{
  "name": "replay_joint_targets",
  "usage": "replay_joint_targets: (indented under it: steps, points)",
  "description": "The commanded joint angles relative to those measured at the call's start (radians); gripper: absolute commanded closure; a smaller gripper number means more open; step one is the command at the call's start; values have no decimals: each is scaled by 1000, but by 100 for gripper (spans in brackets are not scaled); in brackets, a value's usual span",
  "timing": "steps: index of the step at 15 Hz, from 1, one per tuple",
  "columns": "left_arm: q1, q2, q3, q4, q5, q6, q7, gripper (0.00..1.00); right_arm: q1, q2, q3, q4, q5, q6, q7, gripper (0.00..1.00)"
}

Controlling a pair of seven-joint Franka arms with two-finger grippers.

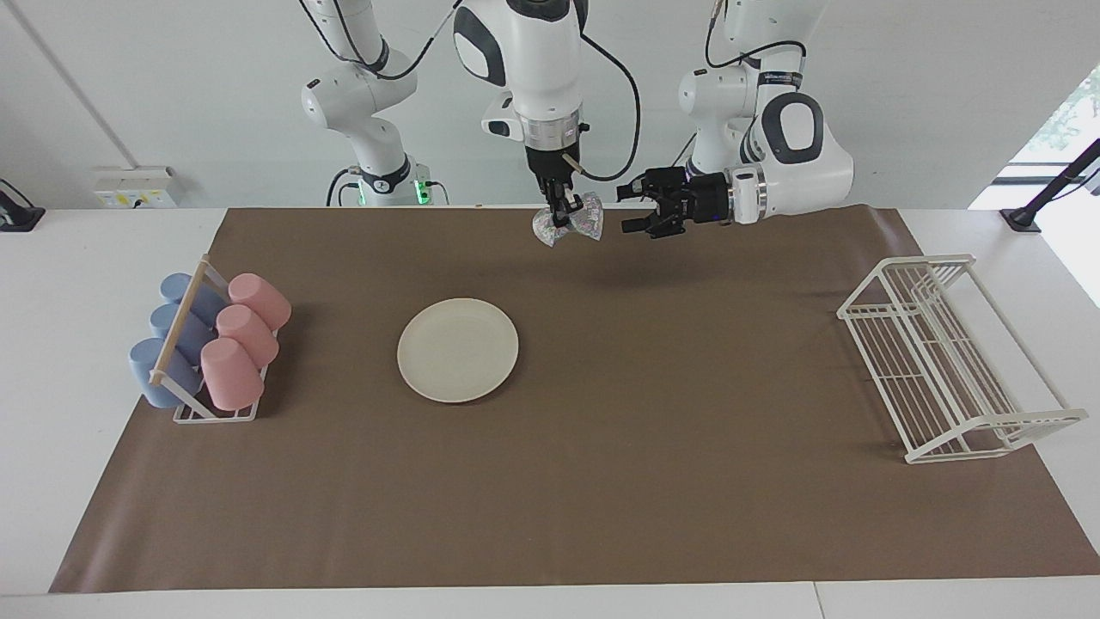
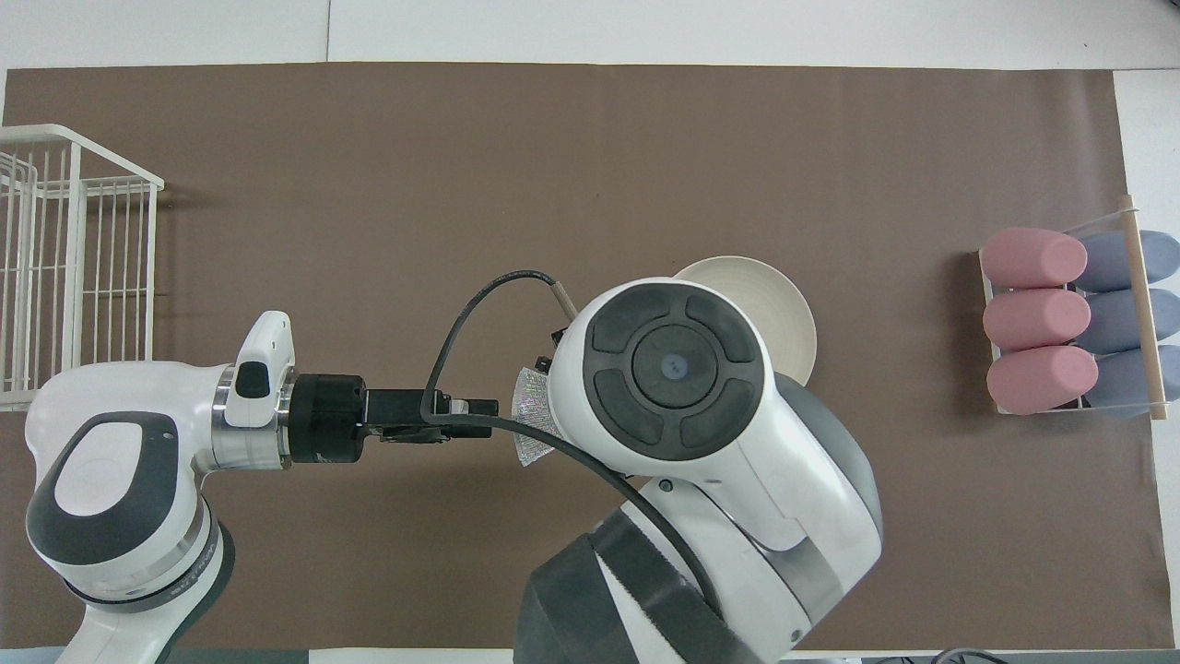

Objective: Wipe plate with sponge
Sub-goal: 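Grasp the sponge with the left gripper while the right gripper releases it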

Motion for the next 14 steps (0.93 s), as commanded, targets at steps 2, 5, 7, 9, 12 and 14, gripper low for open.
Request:
replay_joint_targets:
  steps: [2,5,7,9,12,14]
  points:
    - [-73,3,9,-7,-50,83,16,1,-3,1,5,5,-18,-13,25,100]
    - [-85,3,7,-6,-53,98,16,11,-3,1,5,5,-18,-13,25,100]
    - [-94,3,7,-6,-76,117,-4,37,-3,1,5,5,-18,-13,25,100]
    - [-110,3,7,-6,-97,129,-23,73,-3,1,5,5,-18,-14,25,100]
    - [-136,3,7,-6,-107,157,-46,100,-6,-6,5,5,-18,-14,24,100]
    - [-136,2,7,-7,-107,157,-69,100,-6,-7,5,3,-18,-14,24,100]
